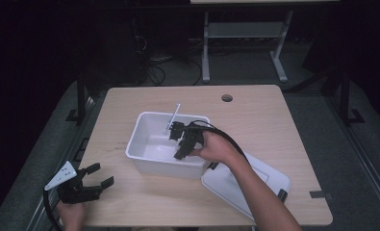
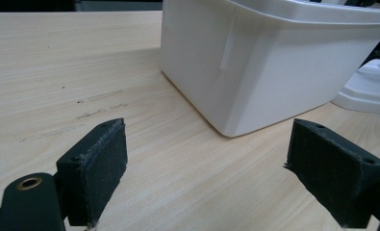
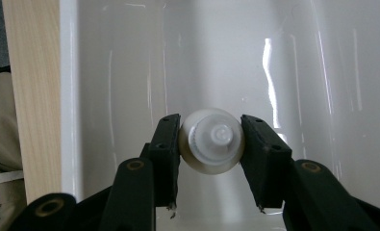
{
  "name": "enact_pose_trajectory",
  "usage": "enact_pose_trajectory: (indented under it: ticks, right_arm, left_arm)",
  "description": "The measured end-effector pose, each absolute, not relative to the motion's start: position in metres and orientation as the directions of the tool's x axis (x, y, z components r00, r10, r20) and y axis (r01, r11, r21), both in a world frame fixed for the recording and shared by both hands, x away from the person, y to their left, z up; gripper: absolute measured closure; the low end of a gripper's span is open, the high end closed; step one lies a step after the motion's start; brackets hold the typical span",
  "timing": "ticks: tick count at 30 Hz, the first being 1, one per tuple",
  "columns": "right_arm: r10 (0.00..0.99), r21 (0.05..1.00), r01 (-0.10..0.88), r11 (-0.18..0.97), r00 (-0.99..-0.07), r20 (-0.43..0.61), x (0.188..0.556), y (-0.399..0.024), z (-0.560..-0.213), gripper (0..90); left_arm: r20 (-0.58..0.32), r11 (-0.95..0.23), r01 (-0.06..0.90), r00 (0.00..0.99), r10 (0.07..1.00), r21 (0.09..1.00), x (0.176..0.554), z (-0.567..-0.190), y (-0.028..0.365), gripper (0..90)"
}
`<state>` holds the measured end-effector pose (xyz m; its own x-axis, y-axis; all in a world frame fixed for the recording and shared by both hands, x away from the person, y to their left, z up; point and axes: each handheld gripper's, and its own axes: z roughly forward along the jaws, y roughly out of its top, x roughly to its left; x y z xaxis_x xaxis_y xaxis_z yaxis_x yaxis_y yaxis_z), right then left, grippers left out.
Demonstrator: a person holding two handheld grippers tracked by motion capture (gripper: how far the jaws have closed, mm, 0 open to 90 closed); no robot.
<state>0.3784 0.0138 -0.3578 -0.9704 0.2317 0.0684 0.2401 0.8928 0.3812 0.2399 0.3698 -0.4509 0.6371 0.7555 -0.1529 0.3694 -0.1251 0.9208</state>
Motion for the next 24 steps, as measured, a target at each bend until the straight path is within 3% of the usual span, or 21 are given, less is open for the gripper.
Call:
enact_pose_trajectory:
  ticks: [24]
  right_arm:
    - [0.231, 0.311, 0.245, 0.918, -0.969, 0.084, 0.383, 0.021, -0.372, 59.0]
  left_arm:
    - [-0.154, -0.119, 0.367, 0.632, 0.760, 0.923, 0.239, -0.450, 0.372, 13.1]
